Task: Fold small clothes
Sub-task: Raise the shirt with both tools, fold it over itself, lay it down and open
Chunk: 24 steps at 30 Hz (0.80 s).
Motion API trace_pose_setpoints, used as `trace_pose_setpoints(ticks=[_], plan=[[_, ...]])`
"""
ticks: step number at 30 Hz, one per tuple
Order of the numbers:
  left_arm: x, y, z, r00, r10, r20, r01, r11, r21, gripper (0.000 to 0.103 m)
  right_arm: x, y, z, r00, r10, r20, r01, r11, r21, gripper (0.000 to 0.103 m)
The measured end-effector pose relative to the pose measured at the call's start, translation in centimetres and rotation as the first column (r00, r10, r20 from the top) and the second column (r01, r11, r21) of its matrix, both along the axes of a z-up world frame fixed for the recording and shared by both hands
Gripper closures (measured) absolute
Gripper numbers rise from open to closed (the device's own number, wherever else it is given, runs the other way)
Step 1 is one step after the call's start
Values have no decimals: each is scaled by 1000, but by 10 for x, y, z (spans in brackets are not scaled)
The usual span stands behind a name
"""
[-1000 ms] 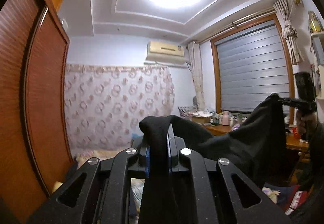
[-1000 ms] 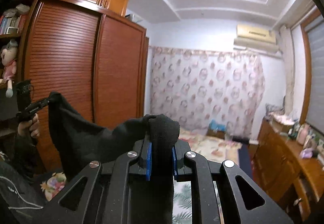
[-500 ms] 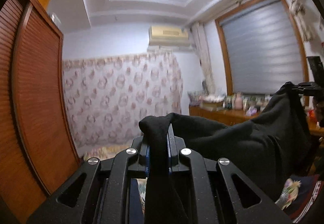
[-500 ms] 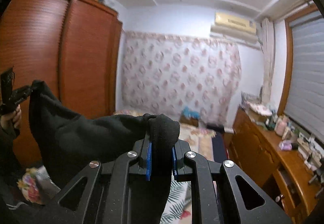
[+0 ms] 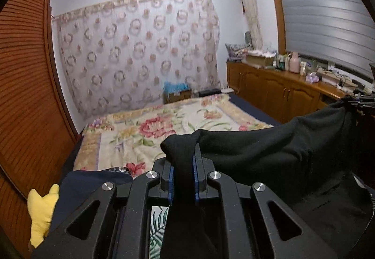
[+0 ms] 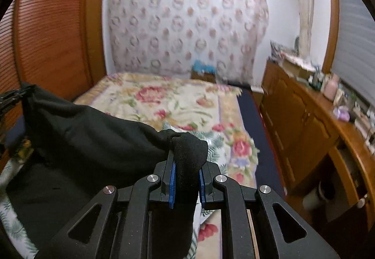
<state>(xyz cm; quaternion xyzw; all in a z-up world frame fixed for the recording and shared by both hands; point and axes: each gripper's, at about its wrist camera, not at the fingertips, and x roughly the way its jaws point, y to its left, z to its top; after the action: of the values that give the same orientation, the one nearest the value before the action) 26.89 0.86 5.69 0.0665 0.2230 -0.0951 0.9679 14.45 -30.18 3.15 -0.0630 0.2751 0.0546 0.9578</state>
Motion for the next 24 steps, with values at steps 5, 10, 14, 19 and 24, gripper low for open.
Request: trace_pose_setpoints(ticks=[5,10,14,19,24], plan=[[25,-3,-16,998,5,-56,-4,1000,20,90,43,-3,30,999,-5,-45,6,1000,31,88],[51,-5,-29,994,5,-107,-2,1000,31,90,52,-35,36,997,3,-79,1,999,53,88],[64,-7,-36,987,-4,-158,8,1000,27,82,76,-45,24,994,-3,-105,9,998,57,87],[53,-6,-35,988,-24,-155,25,1000,3,55,88,-46,18,990,-19,-140,25,999,42,64],[22,-4,-37,981,-72,-179,66,997,-40,24,66,-49,18,993,-37,-115,42,998,36,40]])
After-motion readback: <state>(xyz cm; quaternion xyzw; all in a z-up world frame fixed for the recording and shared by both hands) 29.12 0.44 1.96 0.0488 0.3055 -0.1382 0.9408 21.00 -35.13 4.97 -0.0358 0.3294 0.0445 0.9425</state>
